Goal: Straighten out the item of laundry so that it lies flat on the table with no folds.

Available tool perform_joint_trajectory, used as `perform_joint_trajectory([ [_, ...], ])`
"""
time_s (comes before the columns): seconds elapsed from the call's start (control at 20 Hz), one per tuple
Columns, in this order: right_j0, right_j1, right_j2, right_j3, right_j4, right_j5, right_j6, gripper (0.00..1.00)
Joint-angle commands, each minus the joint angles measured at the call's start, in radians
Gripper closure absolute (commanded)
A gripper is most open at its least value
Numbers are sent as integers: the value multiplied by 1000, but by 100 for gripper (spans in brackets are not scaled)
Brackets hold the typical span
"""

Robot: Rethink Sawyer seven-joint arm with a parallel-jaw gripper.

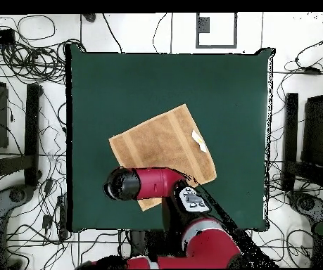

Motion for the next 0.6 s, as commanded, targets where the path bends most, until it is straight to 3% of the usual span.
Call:
perform_joint_trajectory([
  [0.05,-6,-45,63,-8,32,128,-18,100],
  [0.4,21,-33,52,-70,30,141,-1,100],
  [0.6,25,21,46,-120,22,121,-8,100],
])
